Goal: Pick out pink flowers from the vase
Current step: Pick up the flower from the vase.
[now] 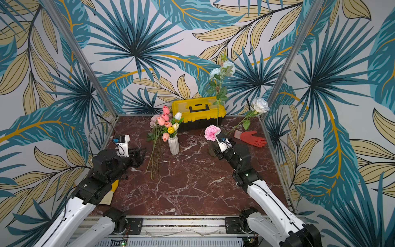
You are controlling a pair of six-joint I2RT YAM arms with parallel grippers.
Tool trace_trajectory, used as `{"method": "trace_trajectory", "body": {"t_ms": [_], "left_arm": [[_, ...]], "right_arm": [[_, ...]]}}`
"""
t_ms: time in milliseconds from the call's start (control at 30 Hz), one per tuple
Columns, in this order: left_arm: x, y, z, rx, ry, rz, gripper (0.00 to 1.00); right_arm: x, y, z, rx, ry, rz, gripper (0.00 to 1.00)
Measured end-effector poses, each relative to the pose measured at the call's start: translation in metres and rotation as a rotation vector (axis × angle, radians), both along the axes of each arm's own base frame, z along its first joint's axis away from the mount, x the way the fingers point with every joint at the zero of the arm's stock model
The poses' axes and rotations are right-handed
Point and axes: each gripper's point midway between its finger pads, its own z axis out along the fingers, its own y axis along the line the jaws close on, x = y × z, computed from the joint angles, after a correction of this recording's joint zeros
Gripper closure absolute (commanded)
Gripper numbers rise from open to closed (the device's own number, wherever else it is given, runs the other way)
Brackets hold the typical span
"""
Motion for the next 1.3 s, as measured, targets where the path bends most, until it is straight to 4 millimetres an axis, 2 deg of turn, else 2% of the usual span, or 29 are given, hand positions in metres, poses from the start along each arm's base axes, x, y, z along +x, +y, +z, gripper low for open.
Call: {"method": "trace_trajectory", "body": {"t_ms": [167,500,767,1033,1300], "left_arm": [[-0.001,0.0,0.001,0.001,-0.003,-0.001,0.44],[-0.001,-0.001,0.0,0.002,-0.003,-0.003,0.43],[-0.001,-0.001,0.0,0.002,-0.002,-0.004,0.43],[-0.001,-0.002,-0.002,0.002,0.001,-0.009,0.43],[-0.003,-0.005,-0.001,-0.004,-0.002,-0.028,0.43]], "right_arm": [[0.014,0.004,-0.003,-0.029,-0.036,0.0,0.38],[0.043,0.014,-0.026,-0.078,-0.03,0.005,0.42],[0.059,0.019,-0.025,-0.077,-0.052,0.002,0.6],[0.067,0.02,-0.013,-0.058,-0.077,-0.012,0.77],[0.07,0.015,-0.011,-0.057,-0.081,-0.025,0.96]]}}
